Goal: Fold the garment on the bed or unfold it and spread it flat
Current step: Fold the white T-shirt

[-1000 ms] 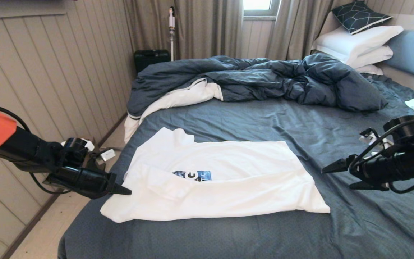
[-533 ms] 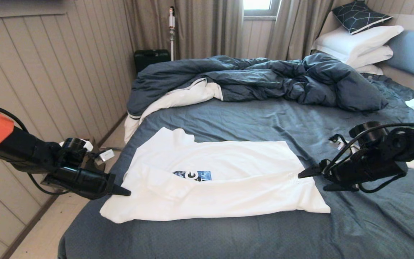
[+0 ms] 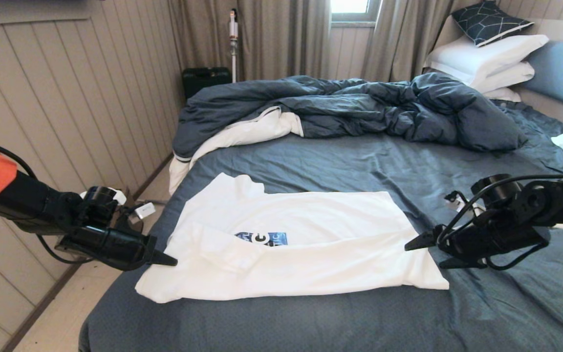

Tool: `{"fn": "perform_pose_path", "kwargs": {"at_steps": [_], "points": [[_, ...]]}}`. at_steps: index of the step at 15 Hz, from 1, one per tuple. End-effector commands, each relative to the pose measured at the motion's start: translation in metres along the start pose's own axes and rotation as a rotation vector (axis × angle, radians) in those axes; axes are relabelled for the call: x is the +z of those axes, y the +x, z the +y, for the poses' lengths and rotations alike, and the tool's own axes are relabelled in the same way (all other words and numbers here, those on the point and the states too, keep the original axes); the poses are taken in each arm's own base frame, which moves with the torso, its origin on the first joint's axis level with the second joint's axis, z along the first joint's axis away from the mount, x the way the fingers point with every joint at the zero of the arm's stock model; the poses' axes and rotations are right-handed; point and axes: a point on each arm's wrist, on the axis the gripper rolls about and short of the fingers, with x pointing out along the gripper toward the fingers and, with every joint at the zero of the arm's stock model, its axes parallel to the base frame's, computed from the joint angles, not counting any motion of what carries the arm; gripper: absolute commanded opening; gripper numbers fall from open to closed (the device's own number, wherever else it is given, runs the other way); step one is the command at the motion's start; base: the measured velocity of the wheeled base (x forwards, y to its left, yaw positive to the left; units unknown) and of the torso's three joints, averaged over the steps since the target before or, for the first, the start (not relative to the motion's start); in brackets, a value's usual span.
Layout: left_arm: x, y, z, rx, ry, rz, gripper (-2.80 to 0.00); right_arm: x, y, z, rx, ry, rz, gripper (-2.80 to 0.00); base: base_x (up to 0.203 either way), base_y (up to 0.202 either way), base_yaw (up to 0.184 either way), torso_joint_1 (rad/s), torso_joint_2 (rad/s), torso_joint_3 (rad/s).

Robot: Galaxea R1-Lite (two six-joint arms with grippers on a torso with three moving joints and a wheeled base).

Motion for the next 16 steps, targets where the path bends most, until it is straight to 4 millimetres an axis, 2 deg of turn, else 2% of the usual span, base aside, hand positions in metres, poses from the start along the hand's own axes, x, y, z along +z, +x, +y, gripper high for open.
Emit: {"fn": "perform_pose_path", "kwargs": {"at_steps": [1, 6, 10, 11, 16], "points": [[0.001, 0.000, 0.000, -0.004, 0.000, -0.001, -2.80, 0.000, 0.007, -0.003, 0.002, 0.003, 0.004, 0.00, 0.000, 0.000, 0.000, 0.000, 0.00, 0.000], [0.001, -0.001, -0.001, -0.003, 0.002, -0.003, -2.80, 0.000, 0.023, -0.010, -0.002, 0.006, 0.028, 0.00, 0.000, 0.000, 0.000, 0.000, 0.00, 0.000], [0.001, 0.000, 0.000, -0.002, 0.000, -0.001, -2.80, 0.000, 0.024, -0.010, 0.001, 0.007, 0.032, 0.00, 0.000, 0.000, 0.000, 0.000, 0.00, 0.000], [0.001, 0.000, 0.000, -0.003, 0.000, -0.001, -2.80, 0.000, 0.024, -0.010, -0.001, 0.007, 0.032, -2.80, 0.000, 0.000, 0.000, 0.000, 0.00, 0.000], [-0.001, 0.000, 0.000, -0.002, -0.002, 0.002, -2.80, -0.004, 0.021, -0.009, 0.002, 0.006, 0.036, -2.80, 0.000, 0.000, 0.000, 0.000, 0.00, 0.000]]}}
